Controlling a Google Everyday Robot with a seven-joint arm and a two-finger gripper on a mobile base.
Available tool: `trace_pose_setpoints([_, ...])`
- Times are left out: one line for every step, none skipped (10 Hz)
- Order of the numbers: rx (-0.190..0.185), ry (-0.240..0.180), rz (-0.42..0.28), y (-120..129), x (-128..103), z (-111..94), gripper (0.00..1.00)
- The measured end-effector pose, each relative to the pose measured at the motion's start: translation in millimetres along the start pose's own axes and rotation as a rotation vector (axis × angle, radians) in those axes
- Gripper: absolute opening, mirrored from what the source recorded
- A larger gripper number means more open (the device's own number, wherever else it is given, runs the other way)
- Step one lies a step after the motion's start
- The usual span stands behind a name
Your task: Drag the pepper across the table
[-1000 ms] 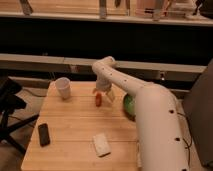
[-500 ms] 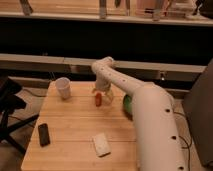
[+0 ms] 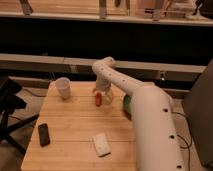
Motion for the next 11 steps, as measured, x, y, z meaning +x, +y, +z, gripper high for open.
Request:
trace_pose_setpoints([0.001,0.000,0.001,-0.1,1.7,1.0,0.80])
trace_pose_setpoints([0.001,0.000,0.001,0.0,2.4,1.5,0.80])
trace_pose_setpoints([0.003,-0.001,0.002,-0.1,3.7,2.2,0.80])
trace_pose_setpoints([0.004,-0.001,0.002,-0.6,4.6,2.6,0.80])
trace_pose_setpoints([0.005,-0.002,0.001,-1.2,5.4,3.4,0.80])
trace_pose_setpoints([0.007,-0.003,0.001,-2.1,6.2,3.7,0.80])
trace_pose_setpoints([0.006,-0.004,0.001,-2.1,7.1,4.3,0.80])
trace_pose_setpoints([0.007,-0.005,0.000,-2.4,7.8,4.8,0.80])
trace_pose_setpoints([0.007,-0.005,0.001,-2.1,9.1,5.3,0.80])
trace_pose_setpoints([0.007,-0.005,0.001,-2.3,10.1,5.7,0.80])
trace_pose_setpoints([0.008,-0.005,0.000,-2.8,11.0,6.1,0.80])
